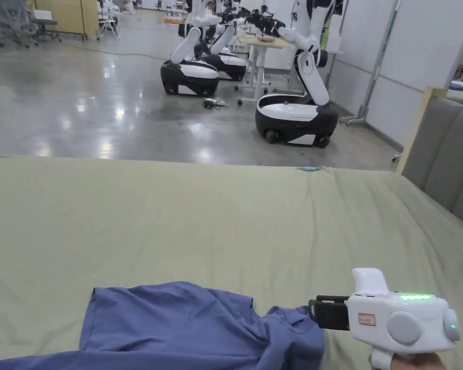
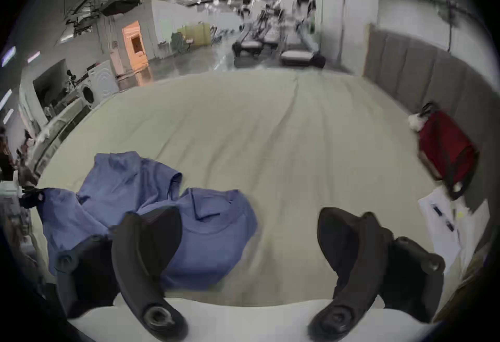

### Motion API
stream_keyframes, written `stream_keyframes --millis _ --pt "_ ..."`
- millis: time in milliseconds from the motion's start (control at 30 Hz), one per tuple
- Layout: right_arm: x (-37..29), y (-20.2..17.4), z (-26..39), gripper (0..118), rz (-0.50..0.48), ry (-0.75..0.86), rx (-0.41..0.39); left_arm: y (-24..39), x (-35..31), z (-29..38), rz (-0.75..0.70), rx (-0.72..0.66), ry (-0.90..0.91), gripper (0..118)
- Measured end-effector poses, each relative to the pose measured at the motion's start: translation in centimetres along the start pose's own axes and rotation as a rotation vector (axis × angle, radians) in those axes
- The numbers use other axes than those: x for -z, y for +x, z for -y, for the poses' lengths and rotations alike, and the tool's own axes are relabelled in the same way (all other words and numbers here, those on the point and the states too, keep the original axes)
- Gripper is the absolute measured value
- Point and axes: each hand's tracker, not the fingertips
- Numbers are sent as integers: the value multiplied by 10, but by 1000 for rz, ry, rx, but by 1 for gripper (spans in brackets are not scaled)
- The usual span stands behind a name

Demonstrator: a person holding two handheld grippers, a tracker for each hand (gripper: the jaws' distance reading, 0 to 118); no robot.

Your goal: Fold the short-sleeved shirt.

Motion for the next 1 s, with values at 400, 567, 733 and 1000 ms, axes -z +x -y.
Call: stream_keyframes --millis 400,567,733,1000 --pt "24 -19 18 12 -42 -107 -122 0 4 -4 -17 -18 18 2" --pt "-50 -18 -23 12 -32 -3 -97 -30 -2 -30 9 7 6 2" --pt "-135 -14 -91 12 -61 141 -89 -60 -48 -83 -33 -31 135 2" --pt "-250 -35 -206 12 6 378 -161 -112 -103 -207 -88 -24 301 1"
